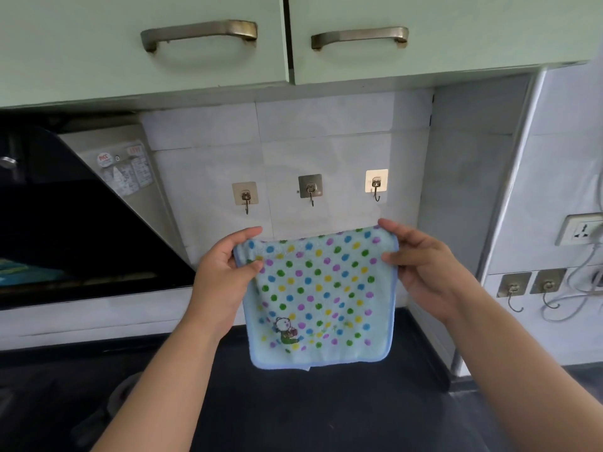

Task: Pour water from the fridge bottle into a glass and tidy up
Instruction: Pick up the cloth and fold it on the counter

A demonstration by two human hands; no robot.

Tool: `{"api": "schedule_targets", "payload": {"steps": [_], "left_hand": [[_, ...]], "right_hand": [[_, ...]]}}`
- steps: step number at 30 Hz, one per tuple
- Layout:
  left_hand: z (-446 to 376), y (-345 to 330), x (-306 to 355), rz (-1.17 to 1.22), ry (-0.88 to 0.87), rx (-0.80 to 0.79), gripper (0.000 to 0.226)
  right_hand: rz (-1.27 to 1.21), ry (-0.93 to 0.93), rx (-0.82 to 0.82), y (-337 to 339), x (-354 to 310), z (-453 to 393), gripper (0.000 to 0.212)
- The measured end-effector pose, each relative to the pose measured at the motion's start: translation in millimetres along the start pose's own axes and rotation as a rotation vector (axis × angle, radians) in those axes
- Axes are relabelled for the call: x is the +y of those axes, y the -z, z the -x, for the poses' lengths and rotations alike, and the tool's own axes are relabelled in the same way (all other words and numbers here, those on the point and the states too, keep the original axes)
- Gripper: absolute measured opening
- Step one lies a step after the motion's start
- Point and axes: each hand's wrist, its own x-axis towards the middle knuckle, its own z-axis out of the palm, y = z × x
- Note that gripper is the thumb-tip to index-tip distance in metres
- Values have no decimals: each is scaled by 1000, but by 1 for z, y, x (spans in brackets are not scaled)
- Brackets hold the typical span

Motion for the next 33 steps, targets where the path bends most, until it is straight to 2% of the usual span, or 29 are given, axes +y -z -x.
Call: {"api": "schedule_targets", "payload": {"steps": [2, 5, 7, 10, 15, 19, 22, 27, 30, 33], "left_hand": [[-1, 1, 0, -78, -12, -2, 49], [-1, 2, 1, -117, -62, 17, 26], [-2, 4, 3, -101, -90, 35, 22], [-2, 7, 6, 39, -85, -4, 38], [0, 11, 10, -21, -166, -43, 58], [-2, 14, 5, -161, -144, -64, 72], [-4, 17, -1, -243, -119, -44, 69], [-3, 18, -7, -359, -136, -84, 68], [-5, 17, -9, -401, -146, -92, 72], [-16, 22, -14, -295, -43, -34, 70]], "right_hand": [[8, 30, 37, 0, 6, -3, 49], [105, 130, 115, -1, 10, -4, 45], [179, 219, 143, -2, 10, -4, 45], [177, 321, 148, -6, 7, -5, 40], [151, 419, 107, -14, 3, -2, 36], [137, 412, 117, -19, 5, -1, 35], [183, 356, 181, -19, 10, -1, 33], [738, 229, 308, -9, 25, -4, 46], [696, 205, 322, -9, 33, -4, 47], [631, 219, 312, -14, 32, -6, 38]]}}
